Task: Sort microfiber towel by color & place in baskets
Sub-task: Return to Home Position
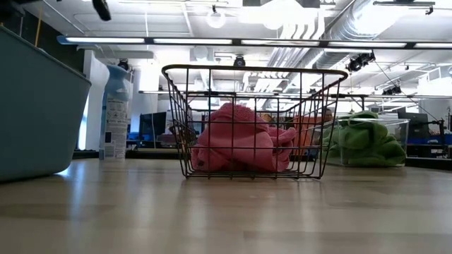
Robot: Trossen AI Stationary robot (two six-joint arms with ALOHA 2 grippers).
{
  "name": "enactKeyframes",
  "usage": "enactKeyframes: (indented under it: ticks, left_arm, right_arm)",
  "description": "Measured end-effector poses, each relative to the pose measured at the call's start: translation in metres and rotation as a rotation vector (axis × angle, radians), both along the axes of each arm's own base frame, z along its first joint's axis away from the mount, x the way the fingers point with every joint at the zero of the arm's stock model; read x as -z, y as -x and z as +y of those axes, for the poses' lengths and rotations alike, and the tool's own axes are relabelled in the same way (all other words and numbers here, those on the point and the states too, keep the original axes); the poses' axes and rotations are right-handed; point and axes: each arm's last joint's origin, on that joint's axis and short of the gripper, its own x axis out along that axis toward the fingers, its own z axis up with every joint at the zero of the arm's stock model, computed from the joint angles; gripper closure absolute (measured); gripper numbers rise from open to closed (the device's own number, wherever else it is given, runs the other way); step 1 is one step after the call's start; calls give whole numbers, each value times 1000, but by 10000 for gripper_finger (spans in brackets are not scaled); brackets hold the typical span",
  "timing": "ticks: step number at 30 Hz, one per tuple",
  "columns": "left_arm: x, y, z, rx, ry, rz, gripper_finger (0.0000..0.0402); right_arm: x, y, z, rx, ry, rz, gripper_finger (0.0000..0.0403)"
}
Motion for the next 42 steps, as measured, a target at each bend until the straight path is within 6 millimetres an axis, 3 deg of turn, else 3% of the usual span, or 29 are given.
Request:
enactKeyframes:
  ticks: [4, 6, 16, 25, 42]
  left_arm:
    - [16, 9, 0, -1, -3, -13, 378]
    - [26, 12, 0, 2, 3, -16, 395]
    - [49, 24, 0, -10, 29, -99, 401]
    - [67, 22, 0, -2, 49, -65, 401]
    - [67, 23, 1, -25, 45, -70, 401]
  right_arm:
    - [-1, 2, -1, 6, -10, -2, 399]
    - [-1, 1, -1, 12, -10, -2, 399]
    - [1, 1, -2, 60, -35, 18, 399]
    - [2, 1, -2, 63, -35, 22, 399]
    - [2, 1, -3, 69, -35, 23, 399]
